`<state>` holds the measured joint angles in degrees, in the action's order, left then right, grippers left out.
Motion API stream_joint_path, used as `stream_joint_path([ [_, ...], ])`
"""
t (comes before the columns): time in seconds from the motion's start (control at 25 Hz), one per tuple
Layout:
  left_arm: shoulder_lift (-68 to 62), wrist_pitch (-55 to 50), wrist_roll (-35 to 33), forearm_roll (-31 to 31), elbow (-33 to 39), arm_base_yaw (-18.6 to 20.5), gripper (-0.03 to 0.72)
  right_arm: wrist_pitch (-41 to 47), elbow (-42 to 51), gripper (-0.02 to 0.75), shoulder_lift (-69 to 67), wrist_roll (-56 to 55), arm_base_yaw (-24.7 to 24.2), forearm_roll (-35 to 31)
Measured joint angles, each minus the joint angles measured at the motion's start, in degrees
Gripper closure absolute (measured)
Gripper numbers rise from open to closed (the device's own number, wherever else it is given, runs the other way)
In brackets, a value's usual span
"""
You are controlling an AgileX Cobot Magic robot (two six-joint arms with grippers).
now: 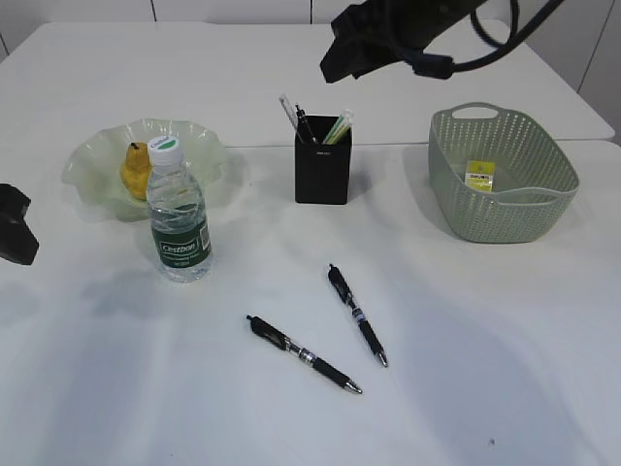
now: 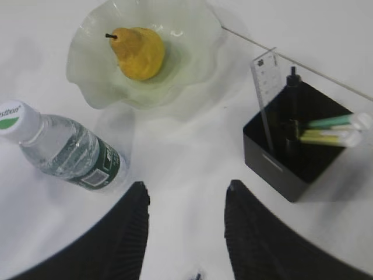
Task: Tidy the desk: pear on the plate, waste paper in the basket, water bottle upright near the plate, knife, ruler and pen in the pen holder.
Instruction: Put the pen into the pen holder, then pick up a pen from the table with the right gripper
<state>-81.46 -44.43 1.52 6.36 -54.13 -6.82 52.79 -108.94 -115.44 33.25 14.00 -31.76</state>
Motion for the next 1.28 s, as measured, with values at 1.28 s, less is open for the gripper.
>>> stream_joint_path([
  [1.28, 0.0, -2.7, 0.0, 0.0, 0.0, 0.0, 0.232, 9.1, 13.8, 0.384, -7.1, -35.0, 17.6, 35.4],
])
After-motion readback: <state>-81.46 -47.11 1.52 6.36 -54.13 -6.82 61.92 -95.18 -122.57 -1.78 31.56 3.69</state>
